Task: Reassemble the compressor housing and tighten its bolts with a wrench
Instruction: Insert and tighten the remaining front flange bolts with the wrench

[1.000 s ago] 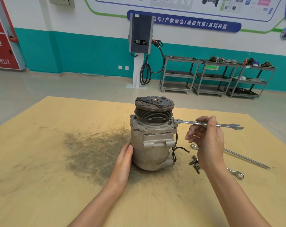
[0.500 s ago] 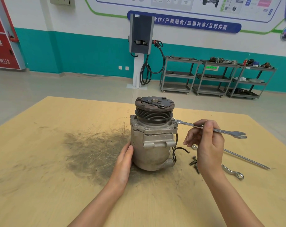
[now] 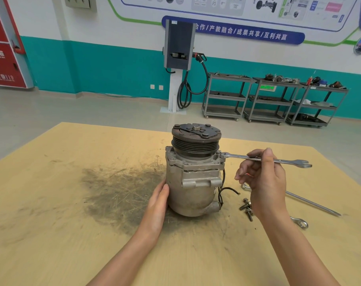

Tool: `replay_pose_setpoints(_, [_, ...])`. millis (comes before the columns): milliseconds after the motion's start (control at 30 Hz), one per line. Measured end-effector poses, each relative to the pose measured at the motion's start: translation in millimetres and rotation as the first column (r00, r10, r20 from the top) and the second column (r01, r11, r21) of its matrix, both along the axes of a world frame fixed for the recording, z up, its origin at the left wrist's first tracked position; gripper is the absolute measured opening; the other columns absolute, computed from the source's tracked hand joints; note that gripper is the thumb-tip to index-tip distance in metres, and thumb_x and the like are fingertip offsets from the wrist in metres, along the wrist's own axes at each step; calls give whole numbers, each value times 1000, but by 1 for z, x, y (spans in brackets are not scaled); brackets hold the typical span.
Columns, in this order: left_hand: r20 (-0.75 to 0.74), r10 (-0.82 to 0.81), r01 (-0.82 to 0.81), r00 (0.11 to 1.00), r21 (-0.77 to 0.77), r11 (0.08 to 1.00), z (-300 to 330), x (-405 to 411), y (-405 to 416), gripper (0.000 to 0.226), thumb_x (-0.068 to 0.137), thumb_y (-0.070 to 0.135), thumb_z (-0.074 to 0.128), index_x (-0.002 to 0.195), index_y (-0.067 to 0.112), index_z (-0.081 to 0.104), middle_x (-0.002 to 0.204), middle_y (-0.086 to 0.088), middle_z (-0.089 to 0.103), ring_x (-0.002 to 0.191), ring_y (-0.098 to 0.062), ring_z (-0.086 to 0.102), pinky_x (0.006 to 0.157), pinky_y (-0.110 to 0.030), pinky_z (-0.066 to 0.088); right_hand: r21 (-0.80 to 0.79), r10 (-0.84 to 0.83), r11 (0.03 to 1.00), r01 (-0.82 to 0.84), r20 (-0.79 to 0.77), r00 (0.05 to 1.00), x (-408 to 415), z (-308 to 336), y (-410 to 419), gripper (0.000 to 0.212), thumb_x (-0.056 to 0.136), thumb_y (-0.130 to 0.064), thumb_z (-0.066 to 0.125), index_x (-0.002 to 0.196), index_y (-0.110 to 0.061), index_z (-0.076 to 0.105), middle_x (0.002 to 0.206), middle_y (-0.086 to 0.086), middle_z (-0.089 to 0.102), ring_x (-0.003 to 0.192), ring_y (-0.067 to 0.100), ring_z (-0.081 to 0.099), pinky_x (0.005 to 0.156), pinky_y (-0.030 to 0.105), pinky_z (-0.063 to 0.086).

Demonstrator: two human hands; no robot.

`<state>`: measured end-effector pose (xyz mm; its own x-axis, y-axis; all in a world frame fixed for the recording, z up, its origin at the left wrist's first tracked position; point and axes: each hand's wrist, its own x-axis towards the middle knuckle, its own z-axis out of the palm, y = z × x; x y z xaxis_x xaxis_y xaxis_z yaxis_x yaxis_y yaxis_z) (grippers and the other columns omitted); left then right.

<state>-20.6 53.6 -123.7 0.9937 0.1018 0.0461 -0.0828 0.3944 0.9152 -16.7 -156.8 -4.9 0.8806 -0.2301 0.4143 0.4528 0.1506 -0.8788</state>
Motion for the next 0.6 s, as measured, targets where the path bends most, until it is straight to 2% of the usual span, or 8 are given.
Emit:
replay_pose_setpoints(200, [5,-10,10,1000,2,1000,0,-1,0,87,74,70,60,147,24,49,147,8,56,140,-10,47,122,-44,29,68,44,997,-38,-88,995,5,1,-4,38,106,-36,30,87,-15,54,53,0,55,48,17,56,44,21,42])
replay_pose_setpoints(433, [2,-16,16,1000,9,1000,0,0,1,87,73,71,59,147,25,49,146,9,56,139,-10,47,122,-44,30,-100,-34,994,38,41,999,-6,-3,1,32,105,-33,32,90,-15,53,56,4,58,48,20,57,45,23,45])
replay_pose_setpoints(600, [-6,-14,14,1000,3,1000,-2,1,1,88,74,72,60,147,26,49,147,8,55,140,-11,46,122,-45,29,-135,-40,990,48,61,997,-10,-2,2,29,104,-30,33,91,-13,52,55,5,58,47,19,56,44,24,44])
